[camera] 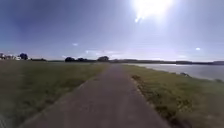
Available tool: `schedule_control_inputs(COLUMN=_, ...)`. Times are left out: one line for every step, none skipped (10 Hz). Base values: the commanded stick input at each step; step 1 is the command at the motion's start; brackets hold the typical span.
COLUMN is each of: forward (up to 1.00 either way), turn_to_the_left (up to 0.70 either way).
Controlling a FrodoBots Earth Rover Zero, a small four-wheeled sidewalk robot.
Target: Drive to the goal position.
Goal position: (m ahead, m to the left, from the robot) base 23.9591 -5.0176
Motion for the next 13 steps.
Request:
schedule_control_inputs(forward=0.70, turn_to_the_left=-0.17)
schedule_control_inputs(forward=0.70, turn_to_the_left=-0.20)
schedule_control_inputs(forward=0.70, turn_to_the_left=-0.05)
schedule_control_inputs(forward=0.70, turn_to_the_left=0.00)
schedule_control_inputs(forward=0.70, turn_to_the_left=0.00)
schedule_control_inputs(forward=0.70, turn_to_the_left=0.00)
schedule_control_inputs(forward=0.70, turn_to_the_left=0.00)
schedule_control_inputs(forward=0.70, turn_to_the_left=0.00)
schedule_control_inputs(forward=0.70, turn_to_the_left=0.00)
schedule_control_inputs(forward=0.70, turn_to_the_left=0.00)
schedule_control_inputs(forward=0.70, turn_to_the_left=0.00)
schedule_control_inputs(forward=0.70, turn_to_the_left=0.00)
schedule_control_inputs(forward=0.70, turn_to_the_left=0.00)
